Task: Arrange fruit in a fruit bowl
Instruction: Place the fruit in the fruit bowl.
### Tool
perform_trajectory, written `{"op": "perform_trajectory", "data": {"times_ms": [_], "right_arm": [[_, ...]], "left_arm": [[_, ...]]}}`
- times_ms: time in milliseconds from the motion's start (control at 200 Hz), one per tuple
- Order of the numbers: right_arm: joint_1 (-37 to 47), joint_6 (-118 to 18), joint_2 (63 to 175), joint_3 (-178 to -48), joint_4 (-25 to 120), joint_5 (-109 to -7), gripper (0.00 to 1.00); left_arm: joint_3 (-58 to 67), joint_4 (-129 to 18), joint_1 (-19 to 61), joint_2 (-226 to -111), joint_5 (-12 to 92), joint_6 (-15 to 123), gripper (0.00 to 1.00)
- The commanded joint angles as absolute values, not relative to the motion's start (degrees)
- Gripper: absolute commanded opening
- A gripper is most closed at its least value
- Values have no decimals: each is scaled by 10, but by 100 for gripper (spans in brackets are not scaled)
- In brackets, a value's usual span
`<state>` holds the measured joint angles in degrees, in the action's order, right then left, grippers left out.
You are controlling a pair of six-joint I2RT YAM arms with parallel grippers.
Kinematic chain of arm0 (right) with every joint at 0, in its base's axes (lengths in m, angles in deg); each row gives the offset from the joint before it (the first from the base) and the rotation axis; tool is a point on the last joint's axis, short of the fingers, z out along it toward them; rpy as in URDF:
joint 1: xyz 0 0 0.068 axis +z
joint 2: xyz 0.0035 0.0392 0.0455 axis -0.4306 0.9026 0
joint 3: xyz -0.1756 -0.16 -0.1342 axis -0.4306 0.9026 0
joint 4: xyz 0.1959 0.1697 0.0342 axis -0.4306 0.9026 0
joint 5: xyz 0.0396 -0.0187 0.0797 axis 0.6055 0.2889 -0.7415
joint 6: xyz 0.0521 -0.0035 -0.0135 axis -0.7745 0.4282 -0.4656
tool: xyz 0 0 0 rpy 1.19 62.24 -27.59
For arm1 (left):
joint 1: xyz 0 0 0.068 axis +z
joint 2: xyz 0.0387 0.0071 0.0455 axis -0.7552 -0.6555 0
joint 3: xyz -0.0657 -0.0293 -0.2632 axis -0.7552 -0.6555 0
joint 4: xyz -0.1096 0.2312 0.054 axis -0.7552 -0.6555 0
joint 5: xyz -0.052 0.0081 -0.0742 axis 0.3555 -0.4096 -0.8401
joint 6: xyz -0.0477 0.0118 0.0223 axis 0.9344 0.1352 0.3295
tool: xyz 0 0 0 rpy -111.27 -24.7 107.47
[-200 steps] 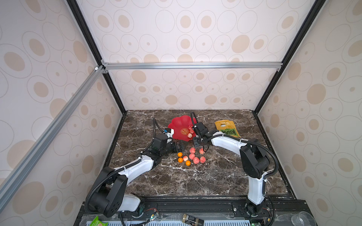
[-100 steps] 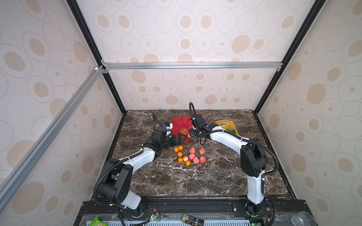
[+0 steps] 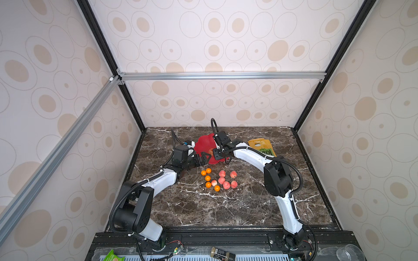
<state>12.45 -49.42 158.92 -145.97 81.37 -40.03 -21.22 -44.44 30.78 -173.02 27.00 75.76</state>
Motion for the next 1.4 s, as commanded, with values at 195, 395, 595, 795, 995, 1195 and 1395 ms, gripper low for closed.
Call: {"op": "perform_trajectory", "data": {"times_ms": [195, 395, 595, 795, 995, 1195, 1395], "right_arm": [[137, -484, 1645, -1528, 861, -417, 39], [140, -480, 1678, -1573, 881, -421, 38], [141, -467, 1708, -1613, 887, -408, 38], [141, -446, 1763, -1722, 925, -389, 39], [141, -429, 1811, -1802, 955, -356, 38], [141, -407, 1824, -1822, 963, -311, 38], [141, -393, 1826, -1820, 971, -281, 38]], "left_arm": [[-210, -435, 320, -1721, 269, 755, 98], [-213, -435, 323, -1719, 268, 755, 98], [-213, -437, 324, -1719, 268, 754, 98], [-211, -437, 327, -1719, 271, 753, 98], [-227, -407, 339, -1713, 279, 771, 98], [-223, -393, 346, -1726, 269, 779, 98], [-202, -381, 347, -1752, 260, 781, 98]]}}
